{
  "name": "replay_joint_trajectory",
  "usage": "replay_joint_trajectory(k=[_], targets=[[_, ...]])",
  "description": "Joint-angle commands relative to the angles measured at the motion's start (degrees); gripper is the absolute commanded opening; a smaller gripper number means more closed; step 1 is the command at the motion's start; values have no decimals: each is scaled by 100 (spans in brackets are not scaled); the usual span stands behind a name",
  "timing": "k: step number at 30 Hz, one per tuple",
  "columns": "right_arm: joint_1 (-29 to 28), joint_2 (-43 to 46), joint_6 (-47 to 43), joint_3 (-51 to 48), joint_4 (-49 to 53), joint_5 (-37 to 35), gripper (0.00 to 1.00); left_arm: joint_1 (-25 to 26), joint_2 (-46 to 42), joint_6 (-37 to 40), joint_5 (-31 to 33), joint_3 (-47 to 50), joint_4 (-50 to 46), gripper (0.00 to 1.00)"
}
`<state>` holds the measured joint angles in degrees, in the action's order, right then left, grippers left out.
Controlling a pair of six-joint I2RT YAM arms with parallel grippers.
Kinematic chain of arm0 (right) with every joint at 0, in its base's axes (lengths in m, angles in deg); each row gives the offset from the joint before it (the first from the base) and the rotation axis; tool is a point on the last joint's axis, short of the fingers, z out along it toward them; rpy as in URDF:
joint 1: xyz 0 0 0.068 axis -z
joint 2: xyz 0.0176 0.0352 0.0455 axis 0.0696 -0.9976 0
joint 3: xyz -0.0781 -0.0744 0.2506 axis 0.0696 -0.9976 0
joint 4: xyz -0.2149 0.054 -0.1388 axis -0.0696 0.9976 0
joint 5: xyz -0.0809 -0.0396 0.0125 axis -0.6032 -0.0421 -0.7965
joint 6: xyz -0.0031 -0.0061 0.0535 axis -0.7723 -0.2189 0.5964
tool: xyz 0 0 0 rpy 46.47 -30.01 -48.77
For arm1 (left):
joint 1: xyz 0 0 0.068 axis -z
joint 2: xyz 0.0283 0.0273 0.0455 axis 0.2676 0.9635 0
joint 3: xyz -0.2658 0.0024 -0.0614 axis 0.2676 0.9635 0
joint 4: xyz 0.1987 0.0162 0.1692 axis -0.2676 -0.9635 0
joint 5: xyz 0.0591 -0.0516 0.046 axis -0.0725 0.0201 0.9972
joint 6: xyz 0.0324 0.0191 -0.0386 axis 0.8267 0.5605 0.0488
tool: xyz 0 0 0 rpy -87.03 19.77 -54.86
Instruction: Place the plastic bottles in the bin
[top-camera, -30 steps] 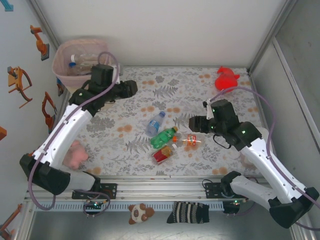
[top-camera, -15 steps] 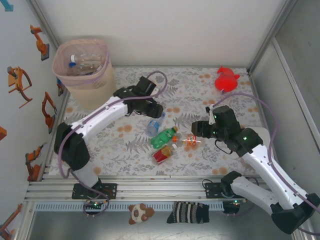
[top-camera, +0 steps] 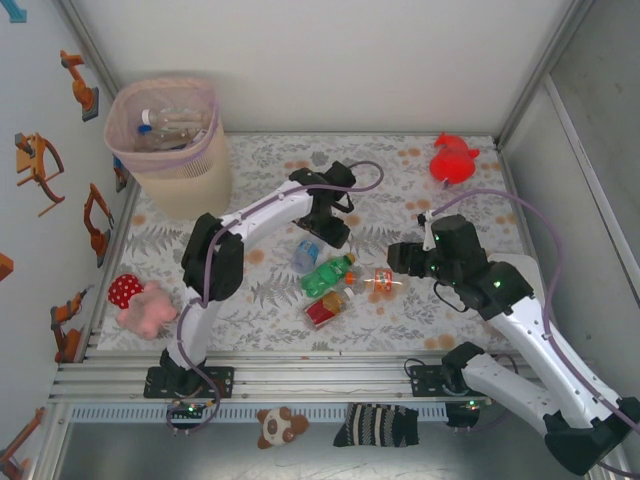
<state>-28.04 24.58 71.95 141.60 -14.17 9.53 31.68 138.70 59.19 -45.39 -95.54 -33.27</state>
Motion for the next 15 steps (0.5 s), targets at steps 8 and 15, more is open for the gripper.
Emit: replay_joint_trajectory(k=[8, 15], targets=[[-36, 43, -7, 50, 188, -146, 68, -18, 668, 205, 351, -730, -493, 76], [-29, 95, 33, 84, 285, -181, 68, -136, 889, 156, 332, -649, -518, 75]])
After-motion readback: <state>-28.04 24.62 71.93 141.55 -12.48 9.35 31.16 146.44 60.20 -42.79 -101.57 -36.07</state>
